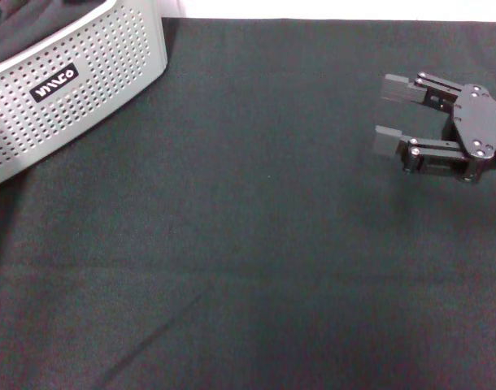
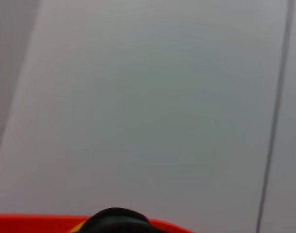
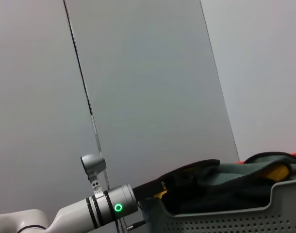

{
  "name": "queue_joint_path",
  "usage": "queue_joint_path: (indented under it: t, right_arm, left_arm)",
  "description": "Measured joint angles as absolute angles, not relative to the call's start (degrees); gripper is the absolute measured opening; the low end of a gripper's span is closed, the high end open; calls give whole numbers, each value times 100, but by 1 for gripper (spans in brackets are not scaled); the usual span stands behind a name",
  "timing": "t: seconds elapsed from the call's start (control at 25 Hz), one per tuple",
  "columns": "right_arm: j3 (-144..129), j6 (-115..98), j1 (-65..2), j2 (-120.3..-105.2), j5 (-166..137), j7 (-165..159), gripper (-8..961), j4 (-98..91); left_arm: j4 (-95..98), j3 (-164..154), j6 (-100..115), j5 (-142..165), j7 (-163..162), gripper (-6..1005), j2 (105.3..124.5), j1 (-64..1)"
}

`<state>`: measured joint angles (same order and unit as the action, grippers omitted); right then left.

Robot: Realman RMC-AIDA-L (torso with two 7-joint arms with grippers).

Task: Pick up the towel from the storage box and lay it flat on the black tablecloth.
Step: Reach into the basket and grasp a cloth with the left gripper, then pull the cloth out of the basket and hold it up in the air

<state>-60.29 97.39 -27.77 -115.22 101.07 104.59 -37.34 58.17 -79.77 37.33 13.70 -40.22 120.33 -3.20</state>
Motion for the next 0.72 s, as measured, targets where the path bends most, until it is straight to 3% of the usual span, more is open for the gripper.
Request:
queue_joint_path:
  t: [0.64,0.72]
  right_arm:
    - [-6029,9761,-2789,-11522,10107,10415,857,-3743]
    - [-6029,9793,-2801,-11524,10113,10410,857,-3744]
  left_arm:
    - [5652,-7929,5293,1244,-7753,20,11950,-245]
    - [5542,-7905,5662,1355,-8544,16,11864,-270]
